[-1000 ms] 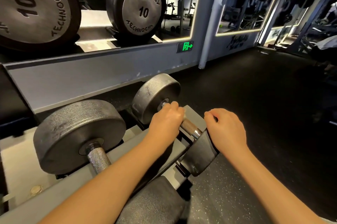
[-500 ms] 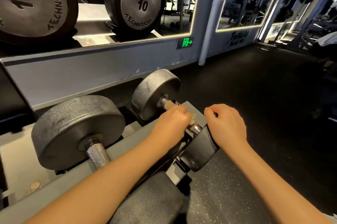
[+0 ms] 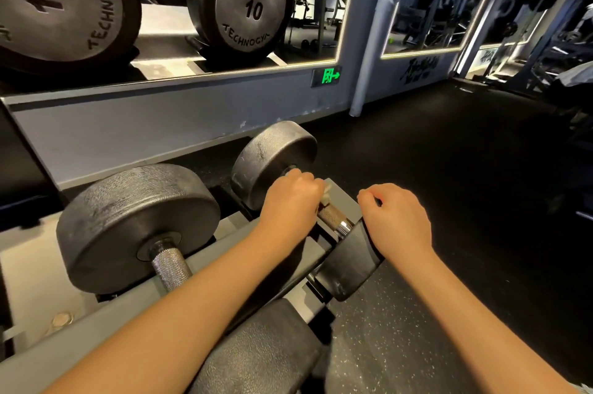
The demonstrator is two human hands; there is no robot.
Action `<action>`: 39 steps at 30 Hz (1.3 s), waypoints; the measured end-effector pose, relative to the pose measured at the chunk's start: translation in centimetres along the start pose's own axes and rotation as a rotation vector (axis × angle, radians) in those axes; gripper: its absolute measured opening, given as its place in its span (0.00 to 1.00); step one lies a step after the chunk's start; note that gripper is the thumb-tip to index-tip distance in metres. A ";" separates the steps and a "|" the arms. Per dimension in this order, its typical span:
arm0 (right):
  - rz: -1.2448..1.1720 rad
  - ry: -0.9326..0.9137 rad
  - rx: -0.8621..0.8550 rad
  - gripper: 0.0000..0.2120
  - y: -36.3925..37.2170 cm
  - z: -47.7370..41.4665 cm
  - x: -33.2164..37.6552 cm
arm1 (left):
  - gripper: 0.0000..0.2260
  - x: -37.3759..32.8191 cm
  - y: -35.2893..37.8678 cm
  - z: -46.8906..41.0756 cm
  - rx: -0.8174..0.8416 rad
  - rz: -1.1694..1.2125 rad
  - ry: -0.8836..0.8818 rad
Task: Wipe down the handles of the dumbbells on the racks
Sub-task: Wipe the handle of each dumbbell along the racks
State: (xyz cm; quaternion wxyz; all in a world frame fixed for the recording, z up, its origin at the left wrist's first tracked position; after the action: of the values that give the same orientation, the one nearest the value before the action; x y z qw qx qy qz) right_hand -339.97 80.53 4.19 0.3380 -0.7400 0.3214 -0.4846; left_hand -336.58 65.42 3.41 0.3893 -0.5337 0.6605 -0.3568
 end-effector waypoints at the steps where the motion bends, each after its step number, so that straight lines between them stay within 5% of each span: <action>1: 0.009 -0.002 0.012 0.17 -0.1 0.0 0.0 | 0.04 0.1 -0.4 0.1 -0.029 0.075 -0.042; 6: -0.040 -0.123 0.206 0.12 -0.8 -1.1 0.9 | 0.06 0.4 -2.7 0.2 -0.096 0.760 -0.328; 12: -0.495 -0.072 0.504 0.09 -1.9 -3.1 4.1 | 0.09 1.1 -3.8 0.4 -0.121 0.977 -0.393; 17: -0.641 0.094 0.562 0.07 -1.5 -3.4 5.2 | 0.09 2.6 -4.7 0.1 -0.070 0.690 -0.255; 24: 0.094 0.042 0.371 0.04 0.9 -5.4 5.2 | 0.15 6.7 -6.1 0.4 0.019 0.112 -0.054; 29: 0.255 -0.025 0.396 0.03 2.6 -6.2 6.5 | 0.21 7.3 -5.8 0.7 0.050 0.142 -0.048; 39: -0.049 -0.088 0.385 0.05 4.1 -7.2 7.6 | 0.22 7.7 -5.7 0.4 0.065 0.232 -0.095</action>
State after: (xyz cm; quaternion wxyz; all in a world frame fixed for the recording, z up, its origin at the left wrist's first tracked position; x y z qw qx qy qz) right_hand -344.85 70.72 6.80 0.4752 -0.6896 0.1897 -0.5125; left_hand -334.76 56.87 7.31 0.4760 -0.4572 0.6866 -0.3050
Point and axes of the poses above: each hand's wrist, its own z-axis away from the middle knuckle, its own y-axis out of the palm, x = y × z, the point moved 1 cm from there along -z, towards the middle knuckle, and after that the axes turned 4 degrees about y, right-handed, at the moved point
